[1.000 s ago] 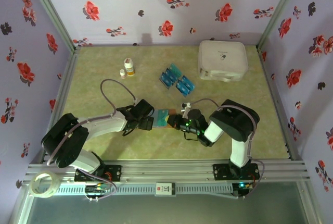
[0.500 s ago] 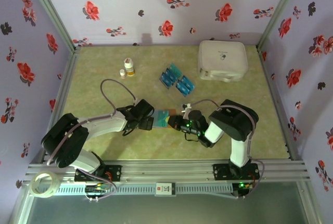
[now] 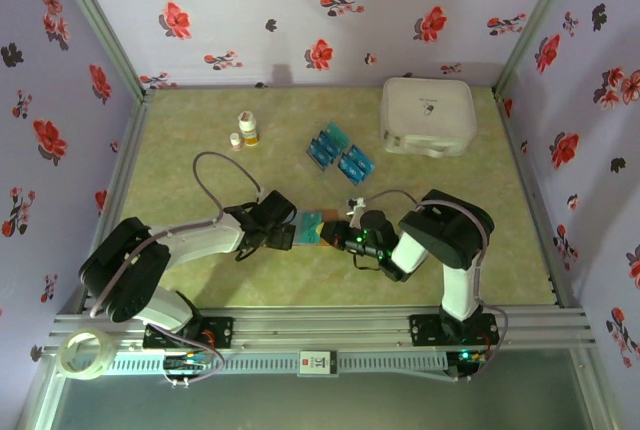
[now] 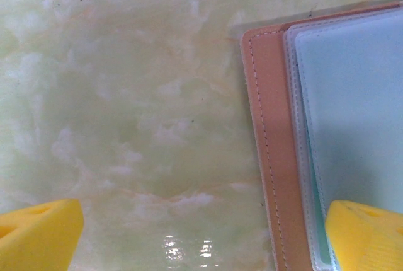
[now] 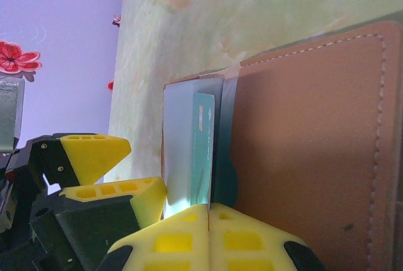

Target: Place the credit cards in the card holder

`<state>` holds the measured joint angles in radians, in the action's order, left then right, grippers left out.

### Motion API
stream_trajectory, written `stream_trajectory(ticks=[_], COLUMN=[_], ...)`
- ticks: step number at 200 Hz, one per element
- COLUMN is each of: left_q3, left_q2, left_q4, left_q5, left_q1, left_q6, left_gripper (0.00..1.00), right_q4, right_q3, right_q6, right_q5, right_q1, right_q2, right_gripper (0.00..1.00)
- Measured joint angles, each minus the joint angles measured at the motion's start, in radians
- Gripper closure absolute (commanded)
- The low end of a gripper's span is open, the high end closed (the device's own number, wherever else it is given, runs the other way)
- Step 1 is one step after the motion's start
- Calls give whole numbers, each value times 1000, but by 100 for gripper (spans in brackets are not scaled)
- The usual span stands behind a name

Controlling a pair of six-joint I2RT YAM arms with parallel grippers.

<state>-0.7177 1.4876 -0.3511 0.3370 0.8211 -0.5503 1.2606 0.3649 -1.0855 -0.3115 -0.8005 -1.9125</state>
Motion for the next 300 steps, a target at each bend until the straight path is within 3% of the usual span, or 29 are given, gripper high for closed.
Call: stream_trajectory(ticks=[30,113,141,218,262,285,300], left_q3=[0,0,0,-21,-41,-45,-45], left_q2=[0,0,0,-24,-80,-83,-83], left_q4=[0,0,-1,-39,-64,-80,-94], left_q5=[0,2,3,-36,-57,-61,-62], left_q1=[0,0,0,-51,-110,-121,-122], left_q6=[0,0,0,-5,-24,-35,-46], left_gripper=[0,0,0,0,0,0,0], right_q4=[-1,18,-46,-542,-832,-940,-1008], right_q3=[3,17,41,157,239,280,304], right_q6=[0,-11,-5,113,202,243,268], right_q5=[-6,-56,-63,-1,63,93,113], right_q1=[0,9,11,12,12,7,4], right_q2=[-3,3,32,211,296,324,341], right_gripper=[99,62,57,44,42,43,50])
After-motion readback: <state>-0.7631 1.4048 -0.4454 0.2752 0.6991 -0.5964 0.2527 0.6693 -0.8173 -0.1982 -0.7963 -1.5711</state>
